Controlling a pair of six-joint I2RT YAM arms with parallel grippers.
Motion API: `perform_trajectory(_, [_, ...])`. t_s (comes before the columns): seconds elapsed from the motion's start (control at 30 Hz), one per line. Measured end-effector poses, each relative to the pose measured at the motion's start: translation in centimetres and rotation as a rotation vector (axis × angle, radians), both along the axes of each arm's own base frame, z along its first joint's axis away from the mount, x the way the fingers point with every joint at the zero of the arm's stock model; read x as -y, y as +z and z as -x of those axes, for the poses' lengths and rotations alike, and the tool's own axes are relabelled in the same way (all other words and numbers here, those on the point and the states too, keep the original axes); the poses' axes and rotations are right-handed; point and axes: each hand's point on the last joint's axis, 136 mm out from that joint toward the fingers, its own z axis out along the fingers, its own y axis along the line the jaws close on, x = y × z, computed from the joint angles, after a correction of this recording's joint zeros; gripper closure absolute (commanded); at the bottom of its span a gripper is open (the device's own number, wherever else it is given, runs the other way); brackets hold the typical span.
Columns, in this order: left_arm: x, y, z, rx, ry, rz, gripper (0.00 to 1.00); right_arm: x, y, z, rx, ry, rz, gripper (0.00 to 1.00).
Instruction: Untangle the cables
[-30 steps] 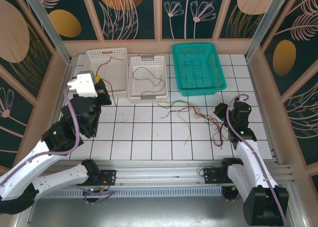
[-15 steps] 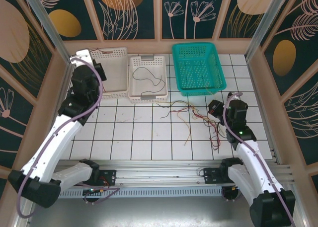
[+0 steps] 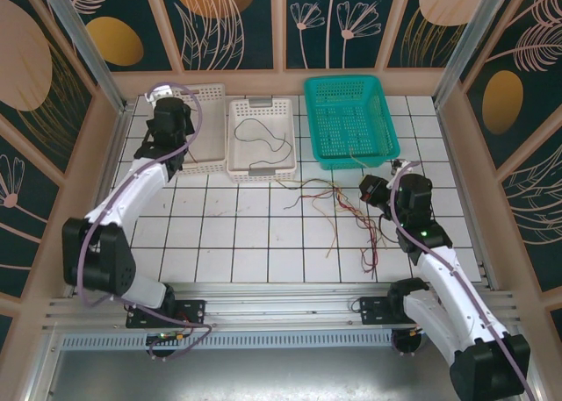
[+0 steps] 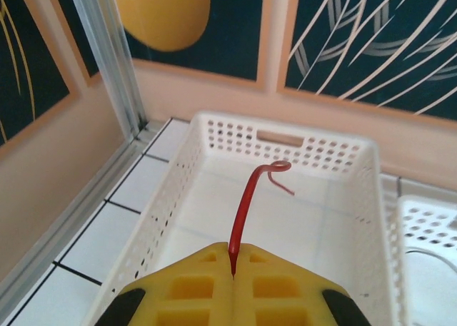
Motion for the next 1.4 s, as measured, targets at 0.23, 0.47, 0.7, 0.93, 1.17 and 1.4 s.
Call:
perform_trajectory(0.23, [-0.7,-7.0,-3.1,-0.133,0.037,-0.012,1.00,-1.6,0.7,0.5,0.013,0.056,0.003,1.00])
perform_trajectory(0.47, [-0.3,-9.9,-5.3,-0.173,0.050,0.012,1.00,-2.9,1.0,1.2,0.022,0.111,0.020,1.00])
perform_trajectory(0.7, [0.0,-10.4,-5.5,-0.185,0.044,0.038,0.49,-3.4,1.0,1.5,0.016,0.135,0.032,1.00])
perform_trajectory(0.93, [0.9,-9.6,-5.4,-0.172,0.007,0.095,0.22,-4.4,2.3,1.1,0.026,0.181,0.018,1.00])
perform_trajectory(1.17, [2.2,-4.6,-3.9,-0.102,-0.053,0.197,0.14,-5.7,4.0,0.2,0.028,0.235,-0.005,1.00])
perform_trajectory(1.4, [5.8,1.3,0.3,0.009,-0.208,0.411,0.12,-7.9,8.5,-0.2,0.093,0.342,-0.061,1.00])
